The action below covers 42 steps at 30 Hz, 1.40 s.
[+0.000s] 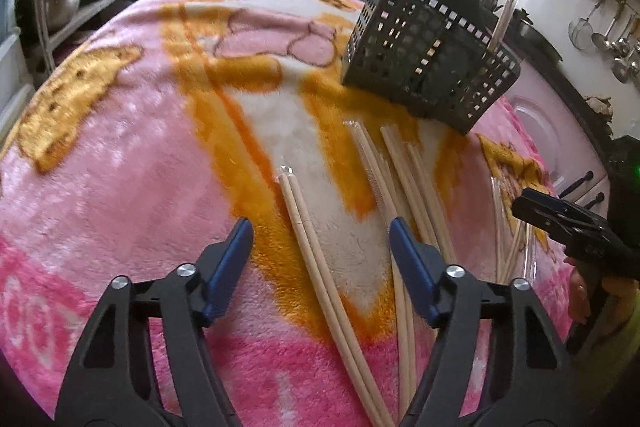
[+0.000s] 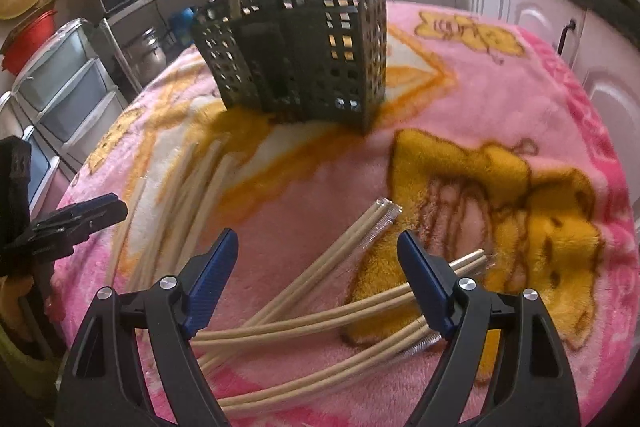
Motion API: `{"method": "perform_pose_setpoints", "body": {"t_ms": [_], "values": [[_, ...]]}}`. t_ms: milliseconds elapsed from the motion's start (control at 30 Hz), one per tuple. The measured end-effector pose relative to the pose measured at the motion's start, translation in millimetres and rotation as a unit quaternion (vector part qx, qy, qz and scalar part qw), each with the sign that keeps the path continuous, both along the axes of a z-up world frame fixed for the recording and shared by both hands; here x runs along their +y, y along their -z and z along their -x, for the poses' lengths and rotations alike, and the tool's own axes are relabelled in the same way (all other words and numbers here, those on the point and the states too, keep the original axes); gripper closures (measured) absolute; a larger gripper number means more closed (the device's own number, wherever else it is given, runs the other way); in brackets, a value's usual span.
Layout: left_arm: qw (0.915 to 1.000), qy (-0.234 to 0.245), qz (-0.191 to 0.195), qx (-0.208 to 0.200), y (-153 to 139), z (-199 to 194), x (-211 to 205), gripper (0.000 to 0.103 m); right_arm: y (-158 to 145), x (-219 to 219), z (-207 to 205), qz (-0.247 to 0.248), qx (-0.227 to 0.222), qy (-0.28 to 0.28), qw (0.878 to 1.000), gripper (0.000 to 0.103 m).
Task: Organize utensils
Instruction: 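Lower the left gripper onto another wooden chopstick and close on it, then lift the chopstick with the left gripper and carry it over the basket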
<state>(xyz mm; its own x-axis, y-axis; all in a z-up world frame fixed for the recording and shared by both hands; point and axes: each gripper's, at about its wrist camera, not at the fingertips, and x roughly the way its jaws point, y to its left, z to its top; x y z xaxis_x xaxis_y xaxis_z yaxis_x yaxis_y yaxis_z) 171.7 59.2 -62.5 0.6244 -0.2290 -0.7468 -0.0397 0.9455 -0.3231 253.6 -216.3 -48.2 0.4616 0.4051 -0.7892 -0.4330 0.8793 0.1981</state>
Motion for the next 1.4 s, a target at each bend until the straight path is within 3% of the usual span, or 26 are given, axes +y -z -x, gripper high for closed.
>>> {"method": "perform_pose_setpoints", "body": {"t_ms": [200,267,400,533,600,700,800,1067,1400], "values": [[0.9999,-0.007,-0.002,0.01,4,-12,-1,0.048,23,0,-30,-0.012,0.065,0.027,0.997,0.045],[0.9999,-0.009,-0.002,0.014,5,-16,-1,0.05,22,3,-35,-0.01,0.064,0.031,0.997,0.049],[0.9996,-0.015,-0.009,0.02,6,-25,0,0.058,22,9,-47,-0.007,0.063,0.038,0.997,0.076],[0.9992,-0.019,-0.023,0.028,6,-35,0,0.066,22,13,-56,-0.014,0.064,0.032,0.997,0.085],[0.9987,-0.022,-0.033,0.032,6,-39,0,0.076,21,16,-58,-0.019,0.066,0.029,0.997,0.089],[0.9982,-0.028,-0.044,0.031,6,-44,2,0.093,19,21,-60,-0.025,0.065,0.018,0.997,0.092],[0.9984,-0.029,-0.039,0.029,7,-46,7,0.097,17,26,-61,-0.041,0.067,0.009,0.997,0.093],[0.9994,-0.026,-0.021,0.001,-10,-40,11,0.099,-9,33,-54,-0.074,0.037,-0.015,0.996,0.095],[0.9973,-0.027,-0.012,-0.067,-60,-27,16,0.099,-55,29,-36,-0.106,-0.026,-0.036,0.993,0.096]]}}
